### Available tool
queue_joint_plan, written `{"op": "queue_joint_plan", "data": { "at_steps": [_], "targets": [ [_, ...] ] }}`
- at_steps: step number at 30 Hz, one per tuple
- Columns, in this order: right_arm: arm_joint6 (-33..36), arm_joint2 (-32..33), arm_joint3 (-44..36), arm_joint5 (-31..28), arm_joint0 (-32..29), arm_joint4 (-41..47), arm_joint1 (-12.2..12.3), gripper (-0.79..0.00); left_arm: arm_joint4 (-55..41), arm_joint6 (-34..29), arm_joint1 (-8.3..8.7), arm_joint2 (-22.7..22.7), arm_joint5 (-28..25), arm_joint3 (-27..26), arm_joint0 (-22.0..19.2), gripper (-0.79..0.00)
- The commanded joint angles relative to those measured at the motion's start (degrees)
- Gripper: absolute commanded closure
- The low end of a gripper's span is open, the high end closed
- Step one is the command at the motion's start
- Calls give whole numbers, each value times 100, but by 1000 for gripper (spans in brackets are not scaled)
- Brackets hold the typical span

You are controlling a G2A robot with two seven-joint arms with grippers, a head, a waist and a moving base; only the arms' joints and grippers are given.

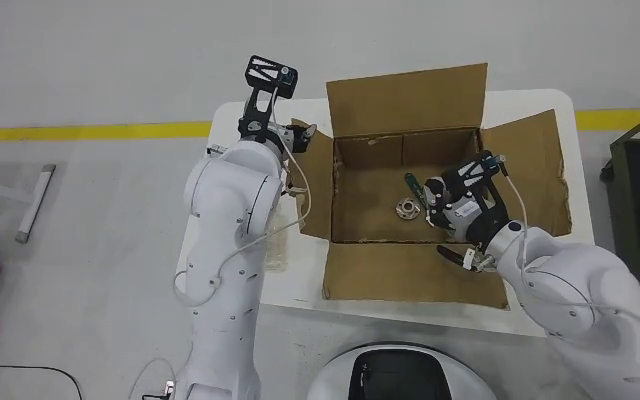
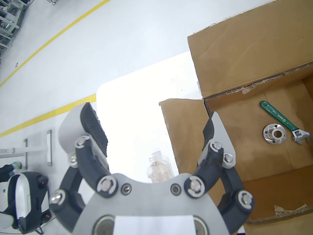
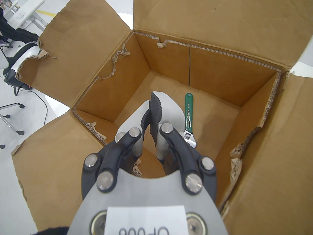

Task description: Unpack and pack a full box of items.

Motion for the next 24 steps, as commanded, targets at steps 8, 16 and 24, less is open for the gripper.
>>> {"op": "queue_joint_plan", "data": {
  "at_steps": [8, 16, 24],
  "targets": [
    [49, 4, 45, -127, -28, -290, 16, 0, 0, 0, 0, 0, 0, 0, 0, -785],
    [1235, -479, 594, 414, 539, -1270, -29, 0, 0, 0, 0, 0, 0, 0, 0, -785],
    [1284, -1314, 1524, 738, 1407, -1524, -218, 0, 0, 0, 0, 0, 0, 0, 0, -785]
  ]
}}
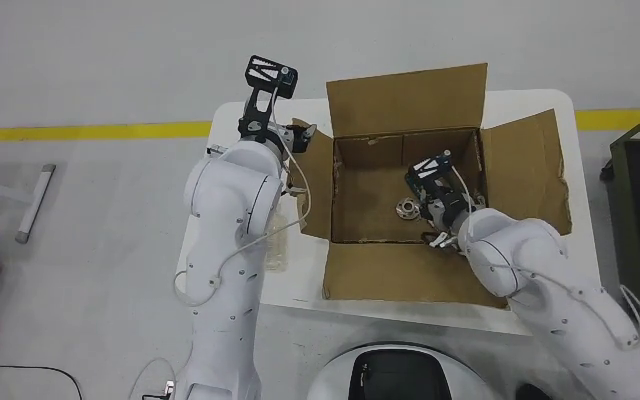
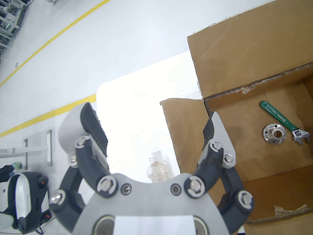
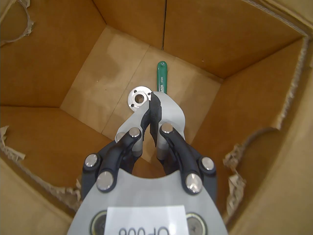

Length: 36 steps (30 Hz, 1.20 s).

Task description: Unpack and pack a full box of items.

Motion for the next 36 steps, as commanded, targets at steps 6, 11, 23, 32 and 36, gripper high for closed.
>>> {"op": "queue_joint_plan", "data": {
  "at_steps": [6, 11, 23, 32, 36],
  "targets": [
    [-3, -1, 6, -4, -1, -5, 0, 0, 0, 0, 0, 0, 0, 0, 0, -785],
    [-29, 58, 32, -111, -95, -108, 6, 0, 39, 221, 17, -94, 120, -56, 165, -785],
    [687, -638, 1240, -273, 1150, -334, -252, -280, 238, 476, 102, -564, 408, -395, 578, -785],
    [914, -1375, 1965, -398, 1725, -229, -529, -336, 238, 476, 102, -564, 408, -395, 578, -785],
    [900, -1485, 2192, -383, 1747, -251, -597, -332, 238, 476, 102, -564, 408, -395, 578, -785]
  ]
}}
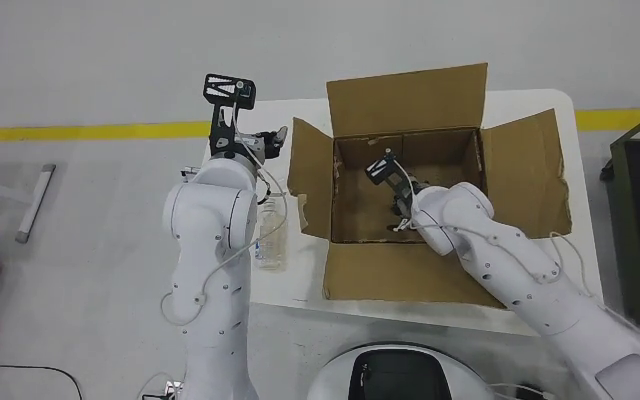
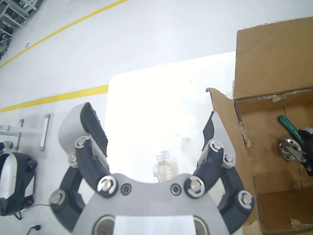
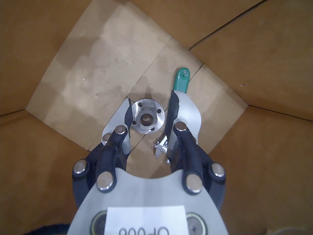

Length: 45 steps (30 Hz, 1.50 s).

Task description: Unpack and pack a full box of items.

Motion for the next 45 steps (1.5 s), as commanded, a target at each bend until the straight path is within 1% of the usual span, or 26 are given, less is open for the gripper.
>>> {"op": "queue_joint_plan", "data": {
  "at_steps": [1, 3, 11, 17, 23, 27, 33, 39, 41, 42, 43, 45],
  "targets": [
    [-13, -22, 79, 5, 0, -23, -22, -332, 0, 0, 0, 0, 0, 0, 0, -785],
    [-1, -37, 116, 18, 0, -97, -41, -345, 0, 0, 0, 0, 0, 0, 0, -785],
    [143, 61, 120, -55, -104, -143, -79, -339, 0, 0, 0, 0, 0, 0, 0, -785],
    [117, 78, 244, -93, -142, -189, -125, -354, 0, 0, 0, 0, 0, 0, 0, -785],
    [94, 77, 369, -121, -108, -209, -186, -326, 0, 0, 0, 0, 0, 0, 0, -785],
    [129, 70, 433, -133, -101, -244, -223, -317, 0, 0, 0, 0, 0, 0, 0, -785],
    [122, 93, 493, -145, -140, -285, -267, -323, 0, 0, 0, 0, 0, 0, 0, -785],
    [113, 120, 568, -184, -176, -347, -305, -296, 0, 0, 0, 0, 0, 0, 0, -785],
    [119, 135, 581, -186, -183, -373, -317, -163, 0, 0, 0, 0, 0, 0, 0, -785],
    [129, 140, 584, -193, -186, -387, -323, -120, 0, 0, 0, 0, 0, 0, 0, -785],
    [135, 147, 584, -198, -188, -396, -329, 0, 0, 0, 0, 0, 0, 0, 0, -785],
    [134, 167, 546, -196, -192, -425, -343, 0, 0, 0, 0, 0, 0, 0, 0, -785]
  ]
}}
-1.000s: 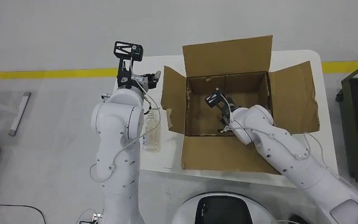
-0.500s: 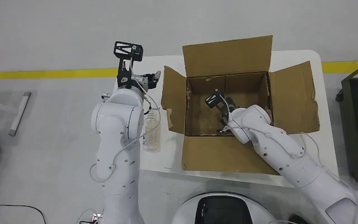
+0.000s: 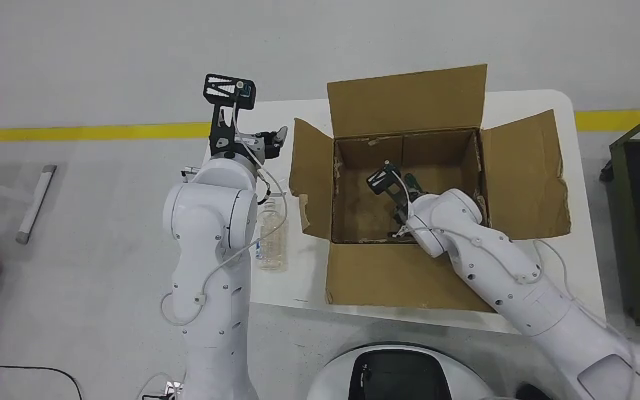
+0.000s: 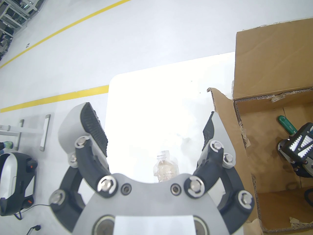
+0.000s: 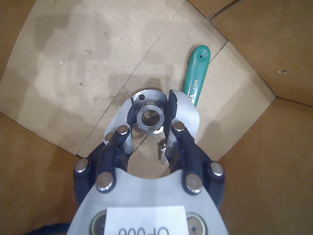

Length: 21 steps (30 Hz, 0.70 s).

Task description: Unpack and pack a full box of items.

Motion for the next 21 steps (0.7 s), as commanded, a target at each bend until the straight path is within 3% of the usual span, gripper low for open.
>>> {"op": "queue_joint_plan", "data": {
  "at_steps": [1, 13, 21],
  "targets": [
    [-1, 18, -43, 8, -2, -27, -9, 0, 0, 0, 0, 0, 0, 0, 0, -785],
    [155, 677, -1245, 211, -331, -263, 59, 0, 0, 0, 0, 0, 0, 0, 0, -785],
    [281, 1956, -3062, 277, -1020, -425, 239, 0, 0, 0, 0, 0, 0, 0, 0, -785]
  ]
}}
